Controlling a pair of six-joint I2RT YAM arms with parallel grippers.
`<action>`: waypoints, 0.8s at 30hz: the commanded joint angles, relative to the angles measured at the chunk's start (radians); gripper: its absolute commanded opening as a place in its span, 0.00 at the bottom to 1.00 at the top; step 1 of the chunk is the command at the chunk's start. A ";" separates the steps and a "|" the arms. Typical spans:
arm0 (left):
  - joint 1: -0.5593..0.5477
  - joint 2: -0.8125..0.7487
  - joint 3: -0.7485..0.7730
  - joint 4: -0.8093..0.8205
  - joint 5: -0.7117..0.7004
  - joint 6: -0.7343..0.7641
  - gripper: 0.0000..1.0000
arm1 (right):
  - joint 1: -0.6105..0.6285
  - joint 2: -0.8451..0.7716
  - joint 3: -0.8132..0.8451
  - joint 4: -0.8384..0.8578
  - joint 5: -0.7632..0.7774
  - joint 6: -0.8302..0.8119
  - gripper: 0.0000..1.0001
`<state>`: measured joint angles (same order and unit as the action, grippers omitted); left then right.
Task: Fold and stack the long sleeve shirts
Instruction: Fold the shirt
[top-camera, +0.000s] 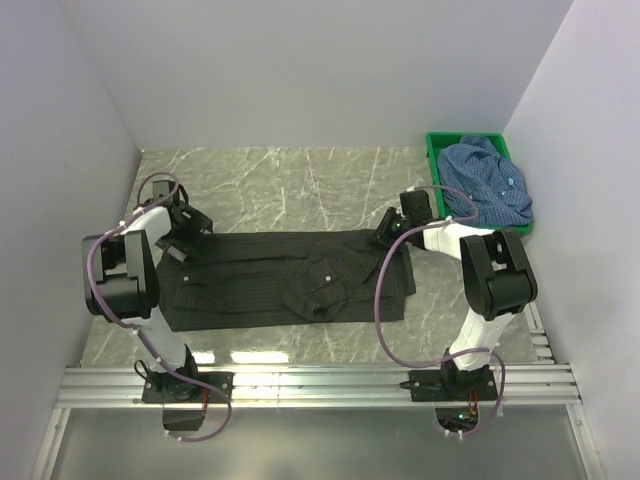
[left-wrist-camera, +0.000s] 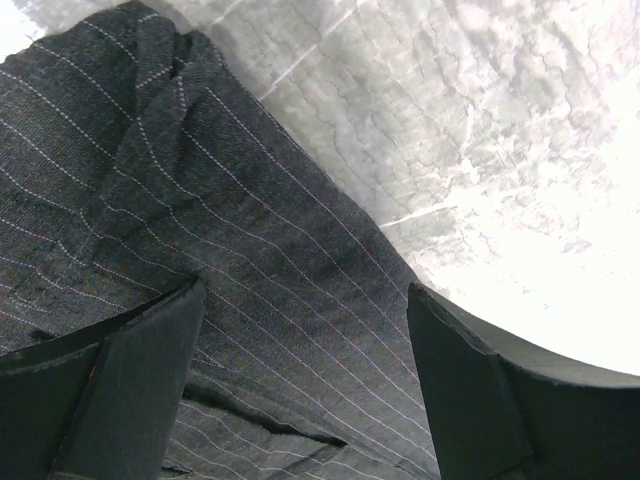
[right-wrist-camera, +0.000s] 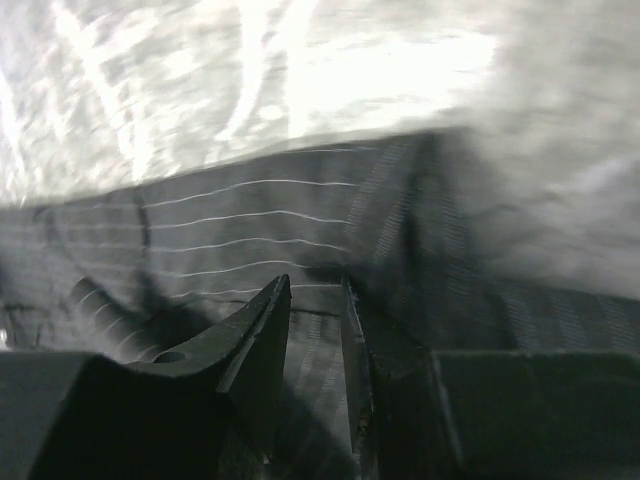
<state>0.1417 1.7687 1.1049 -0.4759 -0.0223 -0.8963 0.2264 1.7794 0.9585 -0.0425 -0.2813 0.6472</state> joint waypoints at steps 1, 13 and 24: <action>0.024 0.035 -0.037 0.000 -0.011 -0.015 0.89 | -0.036 0.003 -0.021 0.050 0.059 0.049 0.34; 0.018 -0.090 0.030 -0.099 -0.030 0.016 0.93 | -0.070 -0.186 0.014 -0.117 0.194 -0.012 0.36; -0.405 -0.468 -0.103 -0.193 -0.194 -0.110 0.98 | -0.056 -0.587 0.109 -0.479 0.401 -0.138 0.78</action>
<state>-0.1345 1.3602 1.0584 -0.6147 -0.1616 -0.9440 0.1596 1.2579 1.0721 -0.3874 0.0498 0.5396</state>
